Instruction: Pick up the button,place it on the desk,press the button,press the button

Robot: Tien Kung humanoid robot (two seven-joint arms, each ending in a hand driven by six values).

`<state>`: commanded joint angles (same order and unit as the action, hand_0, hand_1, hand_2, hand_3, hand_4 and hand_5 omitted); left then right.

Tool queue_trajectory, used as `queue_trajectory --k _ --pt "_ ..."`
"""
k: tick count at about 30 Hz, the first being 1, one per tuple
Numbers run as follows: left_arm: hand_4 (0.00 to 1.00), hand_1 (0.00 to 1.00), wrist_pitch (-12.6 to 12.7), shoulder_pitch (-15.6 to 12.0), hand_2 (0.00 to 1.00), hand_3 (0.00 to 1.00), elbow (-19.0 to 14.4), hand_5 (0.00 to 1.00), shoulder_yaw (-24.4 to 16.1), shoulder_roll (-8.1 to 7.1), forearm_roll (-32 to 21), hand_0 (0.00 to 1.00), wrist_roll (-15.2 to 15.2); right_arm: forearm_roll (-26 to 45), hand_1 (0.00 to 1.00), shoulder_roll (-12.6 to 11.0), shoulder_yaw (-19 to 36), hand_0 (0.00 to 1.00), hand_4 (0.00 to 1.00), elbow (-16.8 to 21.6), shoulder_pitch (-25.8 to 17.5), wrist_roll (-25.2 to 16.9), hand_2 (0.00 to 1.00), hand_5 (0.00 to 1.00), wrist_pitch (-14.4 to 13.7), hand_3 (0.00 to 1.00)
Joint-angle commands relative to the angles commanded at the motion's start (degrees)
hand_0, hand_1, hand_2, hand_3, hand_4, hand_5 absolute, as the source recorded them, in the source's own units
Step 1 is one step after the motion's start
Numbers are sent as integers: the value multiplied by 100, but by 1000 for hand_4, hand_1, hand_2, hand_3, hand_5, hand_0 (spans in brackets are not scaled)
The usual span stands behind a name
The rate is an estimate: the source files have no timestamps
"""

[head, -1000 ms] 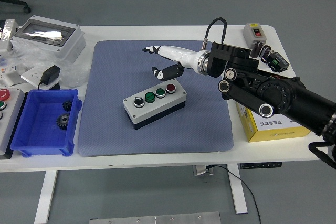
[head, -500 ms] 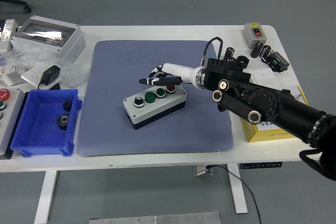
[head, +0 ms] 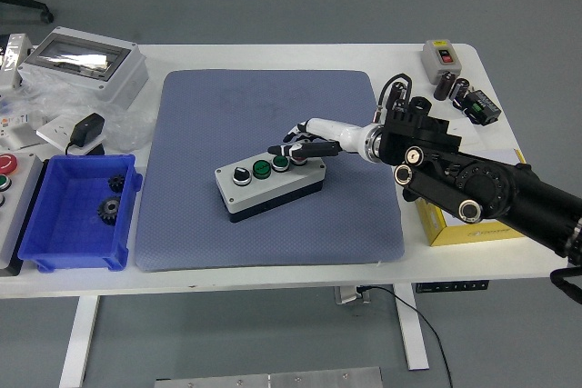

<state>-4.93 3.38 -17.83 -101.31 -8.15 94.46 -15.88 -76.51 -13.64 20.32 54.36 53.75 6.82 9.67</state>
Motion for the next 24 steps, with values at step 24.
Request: queue_trajectory --k 24 --pt "2 484 20 -58 488 776 29 2 41 43 -80 484 59 -156 795 -746 325 928 937 1428 -837 43 802 998 -294 858"
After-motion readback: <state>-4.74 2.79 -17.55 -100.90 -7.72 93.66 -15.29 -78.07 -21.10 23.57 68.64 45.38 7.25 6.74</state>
